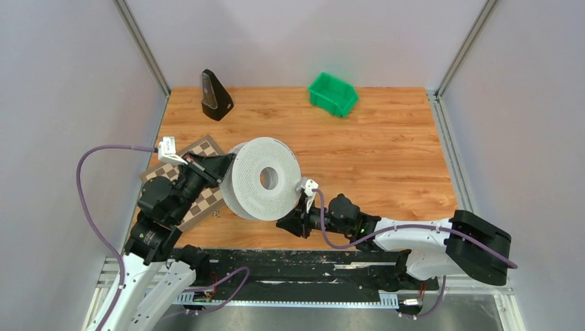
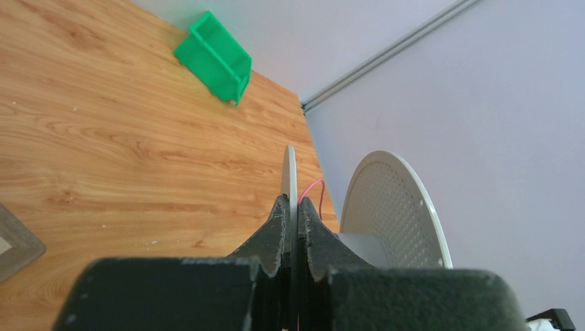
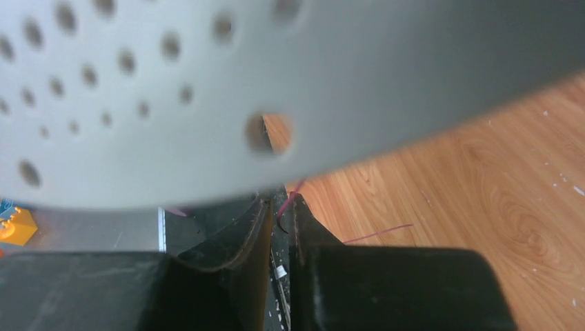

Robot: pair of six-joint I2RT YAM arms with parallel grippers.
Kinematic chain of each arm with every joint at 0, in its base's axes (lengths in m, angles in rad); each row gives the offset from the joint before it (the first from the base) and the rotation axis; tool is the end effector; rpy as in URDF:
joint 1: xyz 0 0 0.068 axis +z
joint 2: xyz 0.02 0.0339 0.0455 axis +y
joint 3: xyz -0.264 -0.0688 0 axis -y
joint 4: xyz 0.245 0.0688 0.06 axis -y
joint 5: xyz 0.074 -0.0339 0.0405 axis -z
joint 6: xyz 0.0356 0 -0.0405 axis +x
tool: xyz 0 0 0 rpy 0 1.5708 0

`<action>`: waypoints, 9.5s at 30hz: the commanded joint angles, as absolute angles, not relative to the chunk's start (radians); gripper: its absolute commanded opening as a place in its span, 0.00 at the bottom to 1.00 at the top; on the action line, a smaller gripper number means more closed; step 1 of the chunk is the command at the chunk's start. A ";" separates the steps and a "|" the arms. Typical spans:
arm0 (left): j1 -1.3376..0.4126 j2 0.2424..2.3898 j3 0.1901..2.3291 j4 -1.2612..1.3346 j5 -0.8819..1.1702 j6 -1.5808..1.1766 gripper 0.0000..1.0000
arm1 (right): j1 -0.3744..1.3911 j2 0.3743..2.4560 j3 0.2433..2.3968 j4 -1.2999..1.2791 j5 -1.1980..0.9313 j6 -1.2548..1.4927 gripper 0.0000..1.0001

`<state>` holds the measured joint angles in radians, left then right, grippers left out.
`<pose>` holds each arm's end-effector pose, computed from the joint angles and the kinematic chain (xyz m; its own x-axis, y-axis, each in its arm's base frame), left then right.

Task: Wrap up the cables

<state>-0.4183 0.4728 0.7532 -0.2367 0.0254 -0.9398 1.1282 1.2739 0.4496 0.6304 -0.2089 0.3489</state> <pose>0.1031 -0.0468 0.3640 -0.3231 -0.7397 -0.5903 0.2855 0.5185 -0.8060 0.1047 0.2381 0.2059 -0.4096 -0.0833 -0.9085 -0.8844 0.2804 0.3730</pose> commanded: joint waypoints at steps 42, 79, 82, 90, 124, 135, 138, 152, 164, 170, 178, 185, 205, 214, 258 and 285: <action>-0.422 0.457 0.848 -0.291 -0.098 -1.022 0.00 | 1.431 1.499 0.519 0.584 0.492 -1.354 0.54; -0.422 0.431 0.844 -0.375 -0.118 -0.946 0.00 | 1.390 1.975 0.583 1.232 0.624 -1.608 0.00; -0.422 0.442 0.840 -0.367 -0.145 -0.909 0.00 | 1.434 1.896 0.573 1.122 0.592 -1.502 0.00; -0.422 0.482 0.817 -0.326 -0.171 -0.802 0.00 | 1.573 1.666 0.615 0.754 0.386 -1.103 0.00; -0.424 0.490 0.613 -0.132 -0.015 -0.600 0.00 | 1.489 1.533 0.838 0.899 0.441 -0.248 0.00; -0.451 0.489 0.537 -0.061 0.040 -0.504 0.00 | 1.368 1.557 0.981 0.683 0.588 0.019 0.00; -0.459 0.499 0.513 -0.017 0.076 -0.454 0.00 | 1.333 1.571 1.027 0.591 0.585 0.086 0.00; -0.561 0.514 0.465 0.093 0.077 -0.204 0.00 | 1.190 1.499 0.974 0.330 0.585 0.450 0.00; -0.569 0.538 0.462 0.138 0.049 -0.208 0.00 | 1.116 1.429 0.813 0.335 0.402 0.657 0.08; -0.570 0.527 0.447 0.184 0.129 -0.140 0.00 | 1.096 1.393 0.749 0.373 0.342 0.695 0.04; -0.568 0.545 0.513 0.146 0.182 -0.178 0.00 | 1.091 1.261 0.577 0.554 0.169 0.482 0.00; -0.568 0.541 0.589 0.112 0.389 -0.361 0.00 | 1.079 0.972 0.372 0.709 -0.028 0.229 0.00; -0.568 0.565 0.656 0.231 0.592 -0.594 0.00 | 1.051 0.623 0.302 0.544 -0.112 0.132 0.00; -0.568 0.643 0.760 -0.055 0.741 -0.220 0.00 | 1.051 0.549 0.464 0.242 -0.028 0.132 0.22; -0.568 0.834 0.913 -0.572 1.289 0.629 0.00 | 1.076 0.798 0.644 0.037 -0.482 -0.672 0.45; -0.568 0.865 0.905 -0.549 1.290 0.606 0.00 | 1.083 0.906 0.710 0.055 -0.575 -0.721 0.38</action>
